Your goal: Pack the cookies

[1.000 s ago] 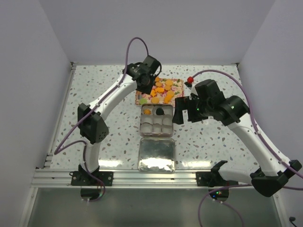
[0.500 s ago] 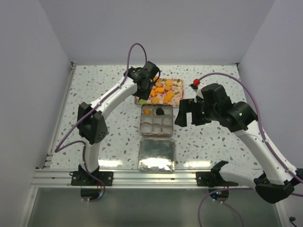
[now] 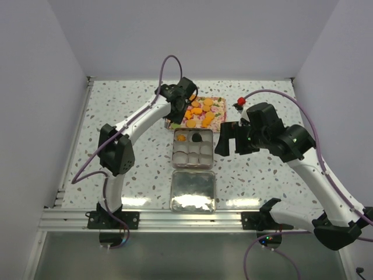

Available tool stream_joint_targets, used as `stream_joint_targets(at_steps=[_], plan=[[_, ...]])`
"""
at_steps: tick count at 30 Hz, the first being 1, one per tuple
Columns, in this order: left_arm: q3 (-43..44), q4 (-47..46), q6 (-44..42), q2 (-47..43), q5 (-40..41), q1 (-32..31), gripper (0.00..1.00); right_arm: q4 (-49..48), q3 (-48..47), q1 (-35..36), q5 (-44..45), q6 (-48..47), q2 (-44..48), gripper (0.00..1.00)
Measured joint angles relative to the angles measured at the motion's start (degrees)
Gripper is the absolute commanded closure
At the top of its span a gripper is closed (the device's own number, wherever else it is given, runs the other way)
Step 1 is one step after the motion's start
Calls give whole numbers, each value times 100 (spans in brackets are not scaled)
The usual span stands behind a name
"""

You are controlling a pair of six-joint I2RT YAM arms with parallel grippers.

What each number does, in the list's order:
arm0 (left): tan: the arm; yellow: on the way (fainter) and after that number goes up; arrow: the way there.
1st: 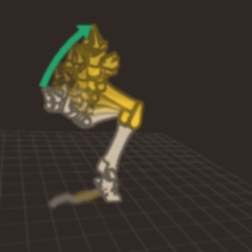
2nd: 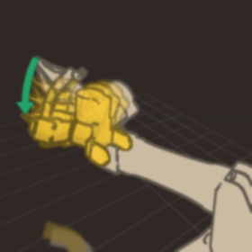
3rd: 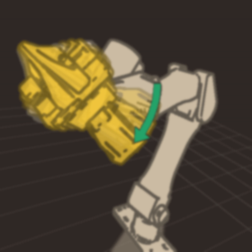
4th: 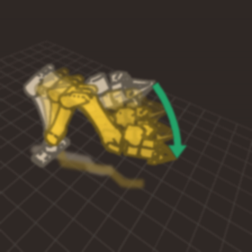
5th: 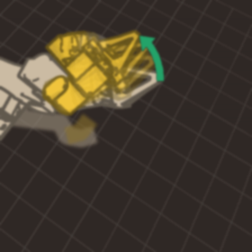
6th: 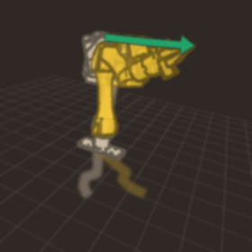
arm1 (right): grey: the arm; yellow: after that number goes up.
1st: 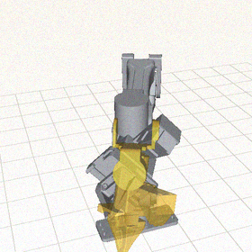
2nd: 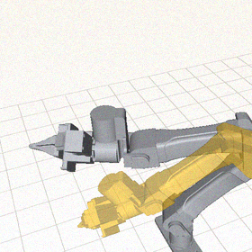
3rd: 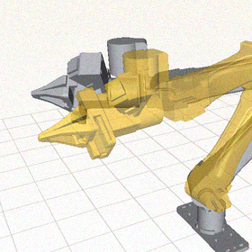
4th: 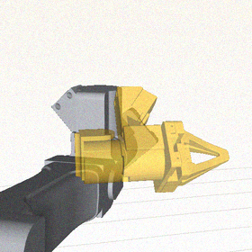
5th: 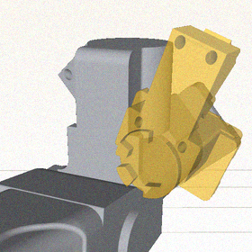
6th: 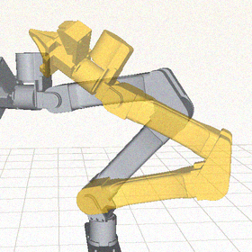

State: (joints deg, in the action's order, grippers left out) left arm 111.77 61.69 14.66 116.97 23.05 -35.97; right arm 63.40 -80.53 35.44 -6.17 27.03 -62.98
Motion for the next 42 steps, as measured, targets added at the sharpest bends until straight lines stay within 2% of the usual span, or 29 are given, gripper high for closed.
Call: stream_joint_targets(at_steps=[10, 23, 39, 42], plan=[[203, -83, -105, 367, -7, 114, 48, 0, 0, 0, 7, 0, -79, 1], [221, -94, -186, 459, -4, 151, 65, 2, -2, 0, 68, -15, -227, 1], [546, -74, -181, 424, 57, 188, 72, 0, -26, 0, 68, -50, -258, 1], [546, -42, -179, 319, 4, 188, 76, 0, -26, 0, 68, -48, -258, 1]])
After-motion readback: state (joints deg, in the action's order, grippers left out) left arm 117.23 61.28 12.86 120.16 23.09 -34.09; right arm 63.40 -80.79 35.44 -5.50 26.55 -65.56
